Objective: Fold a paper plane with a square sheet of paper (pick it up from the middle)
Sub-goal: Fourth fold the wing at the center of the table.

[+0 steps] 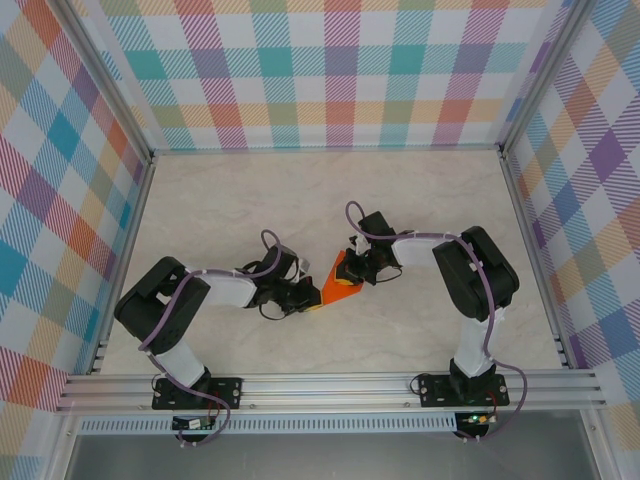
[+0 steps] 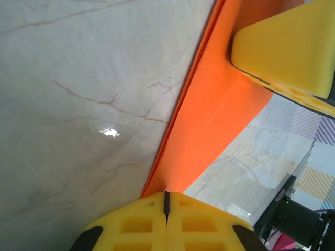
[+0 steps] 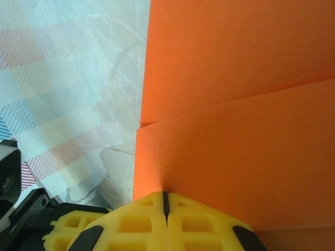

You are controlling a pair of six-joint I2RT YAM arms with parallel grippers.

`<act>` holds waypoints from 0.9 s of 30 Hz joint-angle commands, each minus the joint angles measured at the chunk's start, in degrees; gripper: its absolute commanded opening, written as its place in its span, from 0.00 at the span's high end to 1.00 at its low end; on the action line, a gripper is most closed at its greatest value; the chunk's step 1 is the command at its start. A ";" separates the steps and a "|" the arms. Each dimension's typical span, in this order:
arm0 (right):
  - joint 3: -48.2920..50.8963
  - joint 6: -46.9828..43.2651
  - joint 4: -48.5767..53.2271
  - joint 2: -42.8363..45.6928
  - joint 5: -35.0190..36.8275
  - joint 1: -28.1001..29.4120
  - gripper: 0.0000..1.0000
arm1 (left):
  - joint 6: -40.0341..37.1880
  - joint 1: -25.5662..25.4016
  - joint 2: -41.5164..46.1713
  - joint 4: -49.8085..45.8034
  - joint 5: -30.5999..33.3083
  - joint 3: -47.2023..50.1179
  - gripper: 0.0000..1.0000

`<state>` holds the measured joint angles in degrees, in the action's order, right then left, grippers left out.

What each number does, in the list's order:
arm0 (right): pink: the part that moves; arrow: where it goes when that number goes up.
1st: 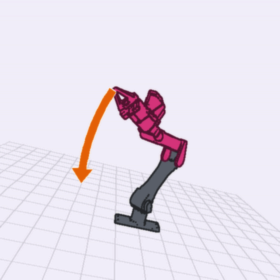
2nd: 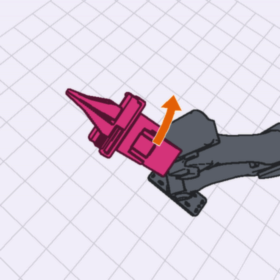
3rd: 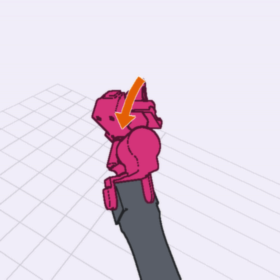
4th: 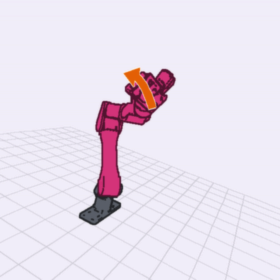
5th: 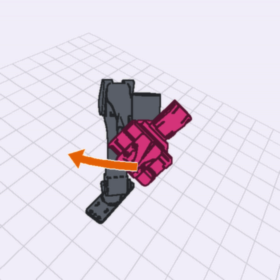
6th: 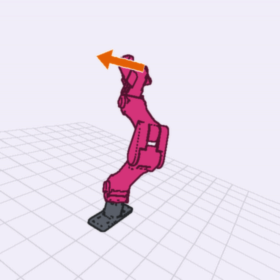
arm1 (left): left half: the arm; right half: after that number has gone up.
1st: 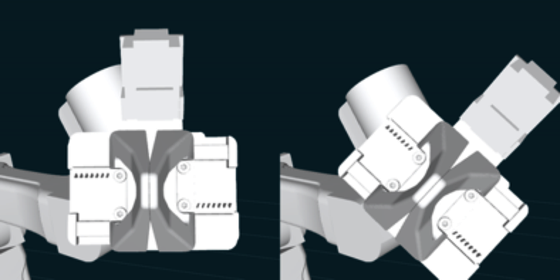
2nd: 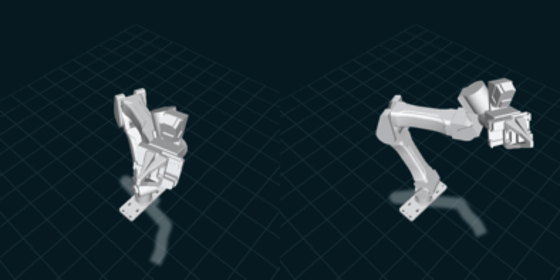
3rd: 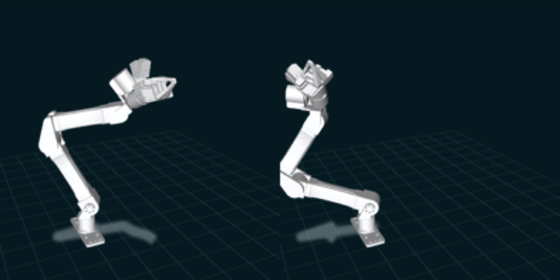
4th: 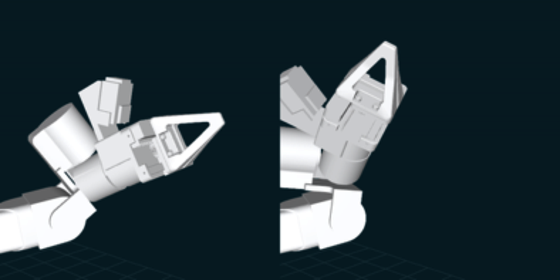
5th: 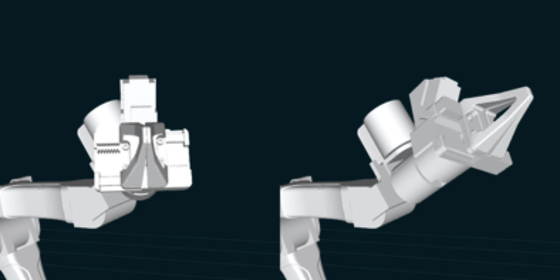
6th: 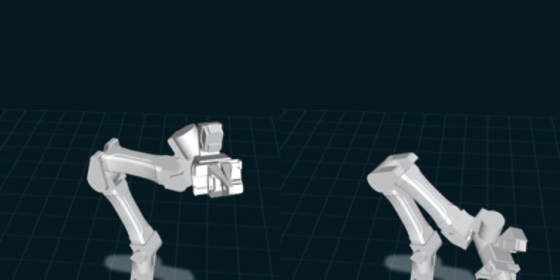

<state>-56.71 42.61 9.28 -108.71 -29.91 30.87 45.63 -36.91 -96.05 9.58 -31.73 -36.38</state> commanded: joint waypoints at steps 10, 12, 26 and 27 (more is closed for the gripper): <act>1.71 -1.56 7.74 -5.64 9.30 0.06 1.00 | -2.59 1.56 4.31 -10.44 3.73 5.41 0.99; 1.67 -1.63 7.69 -5.64 9.32 0.07 1.00 | -3.00 1.57 7.66 -11.03 3.32 3.64 0.99; 0.99 -1.21 7.44 -6.35 8.55 0.06 1.00 | -1.50 0.39 5.23 -1.47 4.81 -2.27 1.00; 0.99 -1.17 7.51 -6.30 8.57 0.06 1.00 | -1.50 0.15 4.67 -1.13 4.34 -2.53 1.00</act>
<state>-57.95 42.41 10.79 -109.58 -30.79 30.81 44.12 -36.34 -89.43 6.59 -26.41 -37.71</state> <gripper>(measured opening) 0.042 0.040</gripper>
